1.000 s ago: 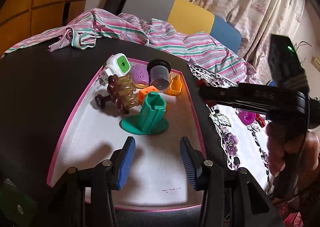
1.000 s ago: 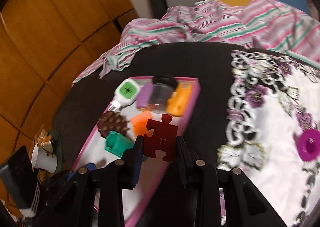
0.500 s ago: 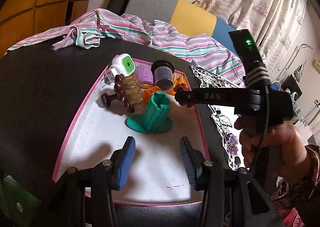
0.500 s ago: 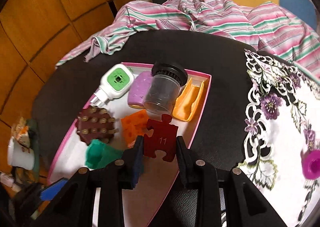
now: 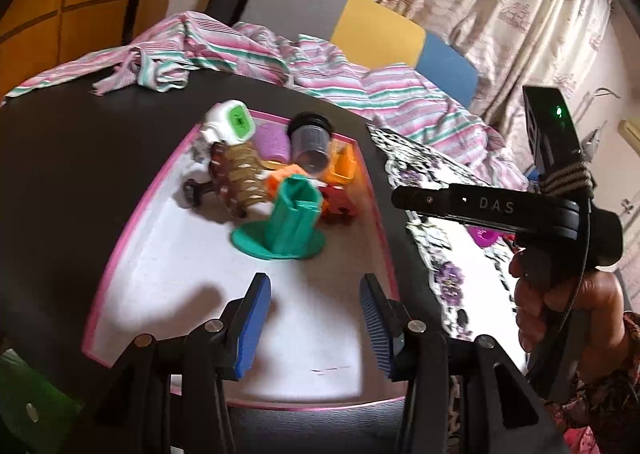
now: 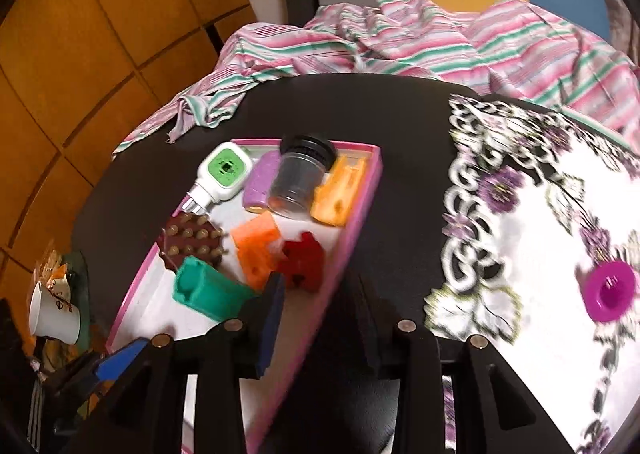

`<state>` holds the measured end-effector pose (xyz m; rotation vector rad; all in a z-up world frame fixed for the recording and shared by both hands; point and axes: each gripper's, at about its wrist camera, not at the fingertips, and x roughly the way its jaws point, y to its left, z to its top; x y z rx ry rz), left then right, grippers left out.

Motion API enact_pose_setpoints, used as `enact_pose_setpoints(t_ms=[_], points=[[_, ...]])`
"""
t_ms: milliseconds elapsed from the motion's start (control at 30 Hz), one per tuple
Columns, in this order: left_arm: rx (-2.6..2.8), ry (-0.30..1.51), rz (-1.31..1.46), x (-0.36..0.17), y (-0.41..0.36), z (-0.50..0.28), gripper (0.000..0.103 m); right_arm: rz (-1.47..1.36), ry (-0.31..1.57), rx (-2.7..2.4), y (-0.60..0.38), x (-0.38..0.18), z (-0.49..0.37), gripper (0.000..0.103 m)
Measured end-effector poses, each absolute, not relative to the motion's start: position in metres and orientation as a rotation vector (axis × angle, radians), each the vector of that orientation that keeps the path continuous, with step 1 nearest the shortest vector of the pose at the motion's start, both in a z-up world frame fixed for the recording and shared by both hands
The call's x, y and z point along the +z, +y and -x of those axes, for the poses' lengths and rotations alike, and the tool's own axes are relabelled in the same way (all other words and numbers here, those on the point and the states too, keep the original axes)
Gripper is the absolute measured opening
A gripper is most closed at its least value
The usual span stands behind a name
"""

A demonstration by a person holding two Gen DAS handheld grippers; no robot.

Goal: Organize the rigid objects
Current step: 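Grasp the red cylinder with the right gripper while the left moves toward the magenta suction cup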

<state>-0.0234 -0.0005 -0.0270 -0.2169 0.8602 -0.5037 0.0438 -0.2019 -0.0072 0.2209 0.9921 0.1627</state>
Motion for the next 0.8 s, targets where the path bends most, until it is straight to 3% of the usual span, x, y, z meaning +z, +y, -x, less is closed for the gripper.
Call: enact_pose_setpoints(t_ms=[800], points=[[-0.705,0.877,0.103,-0.010,-0.078,0.049,0.047,-0.322,0.974,-0.098,-0.344,-0.009,0.017,0.040]])
